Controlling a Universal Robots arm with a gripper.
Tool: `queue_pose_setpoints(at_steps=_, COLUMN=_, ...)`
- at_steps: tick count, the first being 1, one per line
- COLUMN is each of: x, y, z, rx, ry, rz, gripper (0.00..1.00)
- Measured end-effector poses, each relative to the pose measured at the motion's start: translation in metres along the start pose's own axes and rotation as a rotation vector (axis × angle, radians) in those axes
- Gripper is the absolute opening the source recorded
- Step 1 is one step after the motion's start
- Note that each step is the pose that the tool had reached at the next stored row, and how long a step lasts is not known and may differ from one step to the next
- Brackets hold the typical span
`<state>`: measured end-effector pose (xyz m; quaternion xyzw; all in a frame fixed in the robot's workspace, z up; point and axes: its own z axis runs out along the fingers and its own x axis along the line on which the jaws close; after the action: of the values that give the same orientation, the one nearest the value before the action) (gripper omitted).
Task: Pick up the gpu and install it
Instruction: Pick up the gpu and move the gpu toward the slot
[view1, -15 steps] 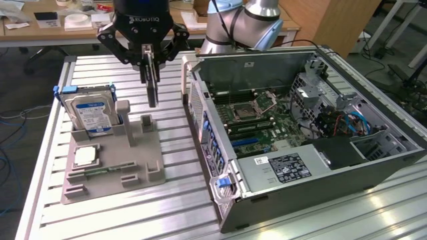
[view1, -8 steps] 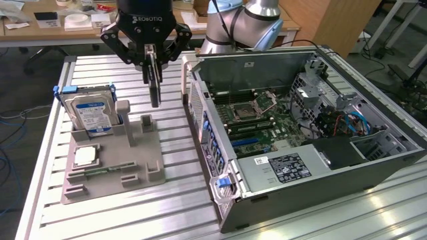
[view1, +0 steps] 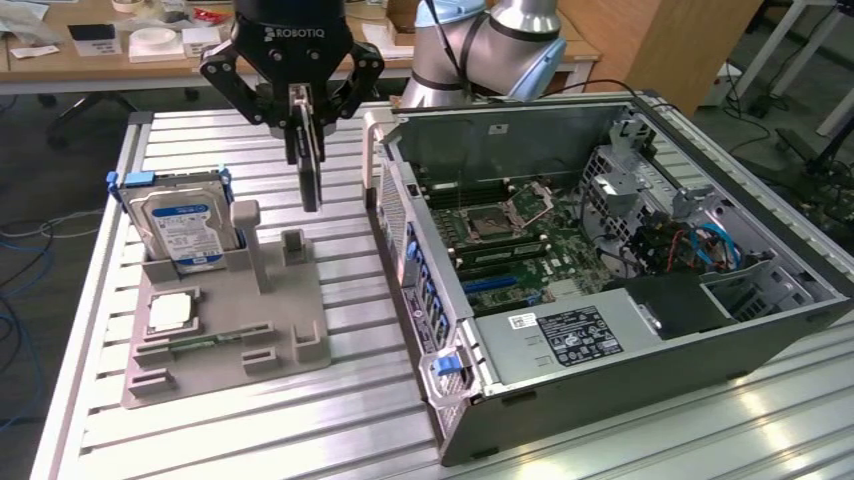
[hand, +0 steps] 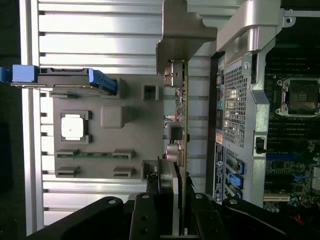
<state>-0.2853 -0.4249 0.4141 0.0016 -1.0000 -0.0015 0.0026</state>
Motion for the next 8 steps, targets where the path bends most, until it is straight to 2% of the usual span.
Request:
queue_pose_setpoints(at_steps=4, x=-0.0006, y=0.0, z=-0.0003, rx=0.0003, ry=0.0004, rz=0.0, gripper=0.28)
queue_pose_setpoints(at_steps=8, x=-0.0062, y=0.0, z=-0.0002, rx=0.0002, ry=0.0002, rz=0.0, gripper=0.28)
